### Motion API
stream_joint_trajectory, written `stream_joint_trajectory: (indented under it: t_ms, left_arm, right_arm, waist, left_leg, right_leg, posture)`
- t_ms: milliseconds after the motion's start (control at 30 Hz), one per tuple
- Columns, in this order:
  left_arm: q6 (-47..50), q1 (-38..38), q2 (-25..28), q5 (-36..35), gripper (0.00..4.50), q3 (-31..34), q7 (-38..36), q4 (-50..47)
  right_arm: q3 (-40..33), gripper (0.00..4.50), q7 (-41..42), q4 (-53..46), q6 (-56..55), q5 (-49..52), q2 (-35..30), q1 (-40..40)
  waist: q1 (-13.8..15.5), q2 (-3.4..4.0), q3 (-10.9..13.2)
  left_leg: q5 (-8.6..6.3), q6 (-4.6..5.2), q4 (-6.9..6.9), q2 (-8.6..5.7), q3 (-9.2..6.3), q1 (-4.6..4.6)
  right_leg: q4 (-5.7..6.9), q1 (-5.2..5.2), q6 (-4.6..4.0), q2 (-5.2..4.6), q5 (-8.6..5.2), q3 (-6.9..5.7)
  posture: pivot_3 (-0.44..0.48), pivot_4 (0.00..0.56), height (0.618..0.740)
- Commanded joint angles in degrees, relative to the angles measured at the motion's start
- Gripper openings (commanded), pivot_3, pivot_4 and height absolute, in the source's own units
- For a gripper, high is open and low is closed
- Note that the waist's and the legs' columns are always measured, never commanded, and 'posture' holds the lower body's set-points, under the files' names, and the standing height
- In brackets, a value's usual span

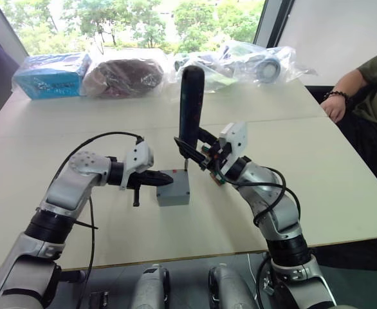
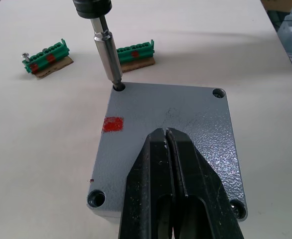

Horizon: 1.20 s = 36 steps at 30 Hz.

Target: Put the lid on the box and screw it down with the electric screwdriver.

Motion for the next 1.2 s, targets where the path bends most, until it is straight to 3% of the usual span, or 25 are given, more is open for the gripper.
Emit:
stream_joint_trajectory:
  t_ms: [33, 267, 633, 1200]
  left_arm:
    - [-0.1, 0.7, 0.8, 1.2, 0.0, -0.2, -0.4, 0.6]
    - [-1.1, 0.8, 0.3, 1.7, 0.0, -0.7, -0.4, 1.4]
    - [-3.8, 1.8, -1.1, 3.9, 0.0, -1.8, 0.6, 2.6]
    - [-4.2, 1.6, -2.0, 4.4, 0.0, -1.4, 1.1, 3.3]
  right_arm:
    - [0.6, 1.78, 0.9, 0.0, -2.3, -1.2, -0.7, 0.5]
    - [3.4, 1.78, 2.5, 2.0, 1.1, -1.9, -2.3, 3.2]
    - [5.2, 1.78, 2.6, 4.1, 6.3, -2.5, -2.6, 4.5]
    - [6.0, 1.78, 2.5, 4.5, 9.7, -3.9, -2.5, 3.2]
  waist:
    - [0.0, 0.0, 0.0]
    - [0.0, -0.09, -0.1]
    - [0.0, -0.38, -0.9]
    - [0.0, -0.37, -1.6]
  left_leg:
    - [0.0, 0.0, 0.0, 0.0, 0.0, 0.01]
    - [0.0, 0.0, 0.0, 0.0, -0.01, 0.11]
    - [-0.06, 0.08, -0.2, 0.1, -0.08, 1.18]
    - [-0.08, 0.1, -0.27, 0.17, -0.19, 1.3]
  right_leg:
    - [0.0, 0.01, 0.0, 0.0, 0.0, 0.0]
    - [-0.01, 0.11, -0.01, 0.0, -0.01, 0.0]
    - [-0.11, 1.11, -0.25, 0.0, -0.26, 0.01]
    - [-0.1, 1.19, -0.35, -0.01, -0.32, 0.01]
  posture:
    - [0.0, 0.15, 0.74]
    - [0.0, 0.15, 0.74]
    - [0.0, 0.15, 0.74]
    - [0.0, 0.15, 0.74]
